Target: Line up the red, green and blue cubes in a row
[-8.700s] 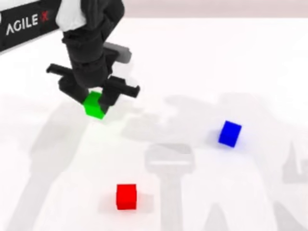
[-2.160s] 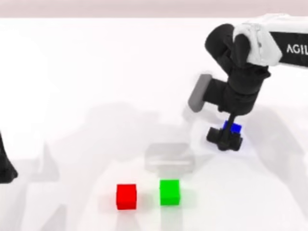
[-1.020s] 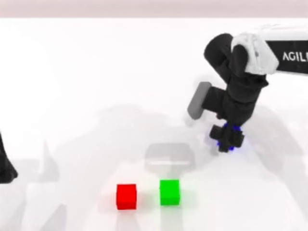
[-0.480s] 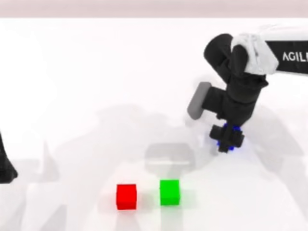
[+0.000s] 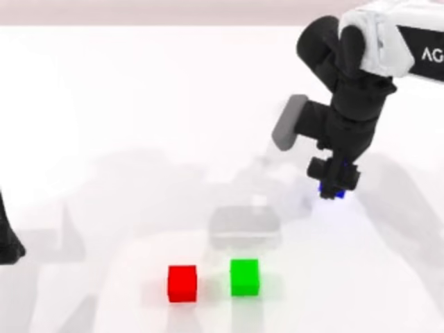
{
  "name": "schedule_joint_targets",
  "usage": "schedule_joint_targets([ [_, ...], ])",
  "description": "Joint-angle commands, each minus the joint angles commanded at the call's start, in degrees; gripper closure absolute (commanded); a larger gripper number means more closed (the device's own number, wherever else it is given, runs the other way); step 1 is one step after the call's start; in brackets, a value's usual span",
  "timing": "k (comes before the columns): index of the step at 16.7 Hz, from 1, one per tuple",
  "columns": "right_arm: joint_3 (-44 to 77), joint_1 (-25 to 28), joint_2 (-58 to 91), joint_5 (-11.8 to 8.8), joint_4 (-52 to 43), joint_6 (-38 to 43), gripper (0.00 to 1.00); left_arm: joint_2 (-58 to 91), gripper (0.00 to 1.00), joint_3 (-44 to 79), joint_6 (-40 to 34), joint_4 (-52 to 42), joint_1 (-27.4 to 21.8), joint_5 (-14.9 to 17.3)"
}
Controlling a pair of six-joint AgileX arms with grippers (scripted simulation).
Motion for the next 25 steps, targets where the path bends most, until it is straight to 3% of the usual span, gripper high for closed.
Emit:
schedule_joint_targets([
  [8,1.3,0.6,-2.2,0.0,-2.9,-0.3,1.00,0.0,0.00,0.0,0.0,0.0,0.0,0.0],
  [18,-19.8,16.5,-21.1,-0.2,-0.7,-7.7,1.00,0.0,0.00,0.0,0.0,0.0,0.0,0.0],
  [25,-21.8,16.7,-20.6,-0.2,1.6,-7.8,1.00,0.0,0.00,0.0,0.0,0.0,0.0,0.0],
])
